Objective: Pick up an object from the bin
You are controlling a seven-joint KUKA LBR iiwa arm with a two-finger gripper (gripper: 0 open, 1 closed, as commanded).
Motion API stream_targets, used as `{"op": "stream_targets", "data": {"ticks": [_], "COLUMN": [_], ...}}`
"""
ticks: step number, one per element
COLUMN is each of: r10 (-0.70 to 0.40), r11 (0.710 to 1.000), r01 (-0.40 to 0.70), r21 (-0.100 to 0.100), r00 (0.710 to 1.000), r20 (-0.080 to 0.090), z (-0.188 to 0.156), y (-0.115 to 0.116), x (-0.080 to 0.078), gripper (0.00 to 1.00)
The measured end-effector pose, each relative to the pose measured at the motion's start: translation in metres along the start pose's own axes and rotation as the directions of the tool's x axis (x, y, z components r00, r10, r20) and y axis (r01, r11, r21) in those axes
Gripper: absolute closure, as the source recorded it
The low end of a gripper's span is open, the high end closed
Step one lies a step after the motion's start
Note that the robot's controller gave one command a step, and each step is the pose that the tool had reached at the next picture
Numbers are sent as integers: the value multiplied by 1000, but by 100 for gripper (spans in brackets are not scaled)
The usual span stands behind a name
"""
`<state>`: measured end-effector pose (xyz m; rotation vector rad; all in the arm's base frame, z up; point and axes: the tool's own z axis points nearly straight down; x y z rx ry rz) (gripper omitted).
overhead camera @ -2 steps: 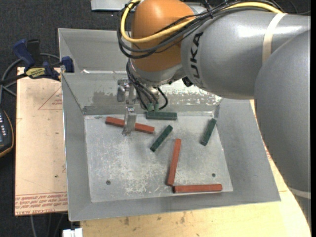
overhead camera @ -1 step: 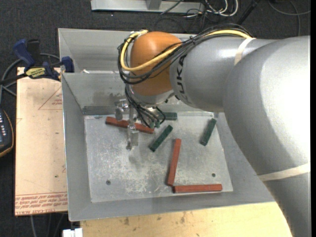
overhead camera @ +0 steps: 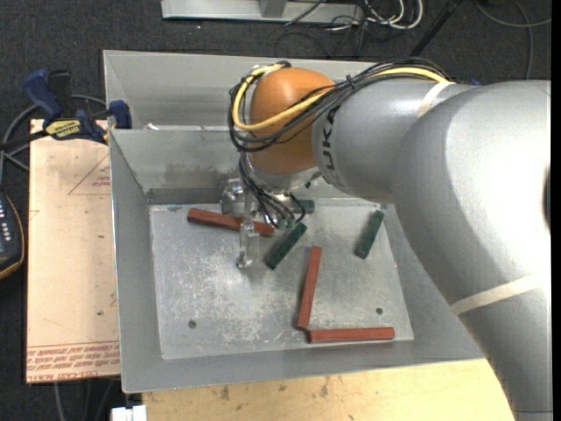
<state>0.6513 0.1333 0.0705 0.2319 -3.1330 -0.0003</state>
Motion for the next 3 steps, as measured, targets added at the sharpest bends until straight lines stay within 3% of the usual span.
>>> {"op": "stream_targets", "data": {"ticks": [1,2,3], "r10": [-25,-24,-268], "r11": [1000,1000,963], "r01": [25,24,268], "r21": [-1,-2,2], "r00": [1000,1000,963], "r20": [-5,2,10], "z": [1,0,-147], "y": [4,4,-20], "x": [91,88,88], "gripper": [0,100,100]}}
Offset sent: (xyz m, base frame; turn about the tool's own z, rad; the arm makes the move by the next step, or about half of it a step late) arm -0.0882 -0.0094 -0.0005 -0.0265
